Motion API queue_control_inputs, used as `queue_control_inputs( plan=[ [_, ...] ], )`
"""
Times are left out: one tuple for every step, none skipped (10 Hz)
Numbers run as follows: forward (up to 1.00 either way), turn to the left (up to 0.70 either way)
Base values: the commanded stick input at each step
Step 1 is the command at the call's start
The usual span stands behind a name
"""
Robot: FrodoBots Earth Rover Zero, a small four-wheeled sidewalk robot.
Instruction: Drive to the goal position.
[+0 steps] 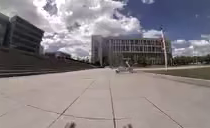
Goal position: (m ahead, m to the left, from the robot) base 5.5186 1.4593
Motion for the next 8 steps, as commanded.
queue_control_inputs(
  plan=[
    [0.7,0.0],
    [0.7,0.0],
    [0.7,0.0],
    [0.7,0.0],
    [0.7,0.0],
    [0.7,0.0],
    [0.7,0.0],
    [0.7,0.0]
  ],
)
